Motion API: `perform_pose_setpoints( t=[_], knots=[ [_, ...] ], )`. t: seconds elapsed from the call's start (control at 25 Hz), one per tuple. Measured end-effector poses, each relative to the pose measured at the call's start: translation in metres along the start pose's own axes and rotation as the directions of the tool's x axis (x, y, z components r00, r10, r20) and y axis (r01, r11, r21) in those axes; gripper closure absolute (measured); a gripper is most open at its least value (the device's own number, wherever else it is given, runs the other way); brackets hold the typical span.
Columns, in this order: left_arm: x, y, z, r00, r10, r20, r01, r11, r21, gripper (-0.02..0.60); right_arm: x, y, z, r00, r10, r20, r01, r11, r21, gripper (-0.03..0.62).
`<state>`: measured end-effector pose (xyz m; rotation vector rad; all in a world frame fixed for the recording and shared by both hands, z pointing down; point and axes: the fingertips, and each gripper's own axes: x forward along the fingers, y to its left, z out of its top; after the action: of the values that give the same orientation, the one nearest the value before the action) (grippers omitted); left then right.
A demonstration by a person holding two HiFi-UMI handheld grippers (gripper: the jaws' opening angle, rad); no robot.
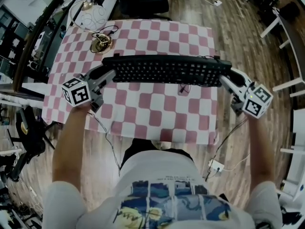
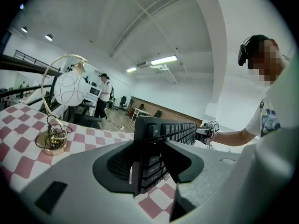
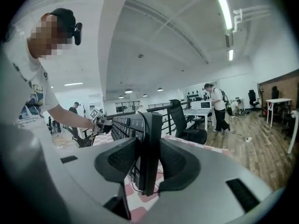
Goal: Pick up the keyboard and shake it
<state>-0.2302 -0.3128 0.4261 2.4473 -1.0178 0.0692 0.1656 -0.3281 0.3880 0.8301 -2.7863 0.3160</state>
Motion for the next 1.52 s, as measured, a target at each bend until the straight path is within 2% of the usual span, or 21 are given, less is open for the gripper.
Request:
perform_pose_setpoints(
  t=[0.32, 0.52, 0.76, 0.92, 1.08, 1.28, 1.4, 1.52],
  knots=[
    [-0.012, -0.032, 0.054, 0.997, -0.007, 0.077, -0.004, 0.990, 0.142, 0.405, -0.021, 0.010, 0.045, 0.997, -0.028, 0.066, 0.038, 0.989, -0.146, 0.447],
    [-0.025, -0.063, 0.102, 0.990, -0.014, 0.141, -0.027, 0.959, 0.283, 0.405, -0.038, 0.017, 0.079, 0.991, -0.059, 0.120, 0.089, 0.961, -0.262, 0.447],
    [-0.048, -0.114, 0.154, 0.973, -0.034, 0.228, -0.076, 0.887, 0.455, 0.403, -0.065, 0.028, 0.116, 0.978, -0.101, 0.180, 0.168, 0.898, -0.406, 0.447],
    [-0.066, -0.137, 0.175, 0.960, -0.047, 0.276, -0.109, 0.845, 0.523, 0.403, -0.074, 0.041, 0.135, 0.967, -0.118, 0.226, 0.212, 0.866, -0.452, 0.447],
    [-0.082, -0.159, 0.188, 0.952, -0.045, 0.301, -0.149, 0.794, 0.590, 0.403, -0.084, 0.051, 0.156, 0.956, -0.142, 0.258, 0.260, 0.815, -0.517, 0.447],
    [-0.094, -0.177, 0.198, 0.934, -0.057, 0.353, -0.185, 0.767, 0.614, 0.403, -0.099, 0.064, 0.175, 0.941, -0.149, 0.303, 0.305, 0.760, -0.574, 0.448],
    [-0.104, -0.187, 0.202, 0.927, -0.063, 0.370, -0.200, 0.750, 0.630, 0.403, -0.108, 0.074, 0.188, 0.930, -0.162, 0.329, 0.340, 0.719, -0.606, 0.447],
    [-0.111, -0.194, 0.205, 0.920, -0.065, 0.386, -0.213, 0.743, 0.635, 0.402, -0.114, 0.083, 0.200, 0.919, -0.170, 0.356, 0.372, 0.672, -0.640, 0.447]
  ],
)
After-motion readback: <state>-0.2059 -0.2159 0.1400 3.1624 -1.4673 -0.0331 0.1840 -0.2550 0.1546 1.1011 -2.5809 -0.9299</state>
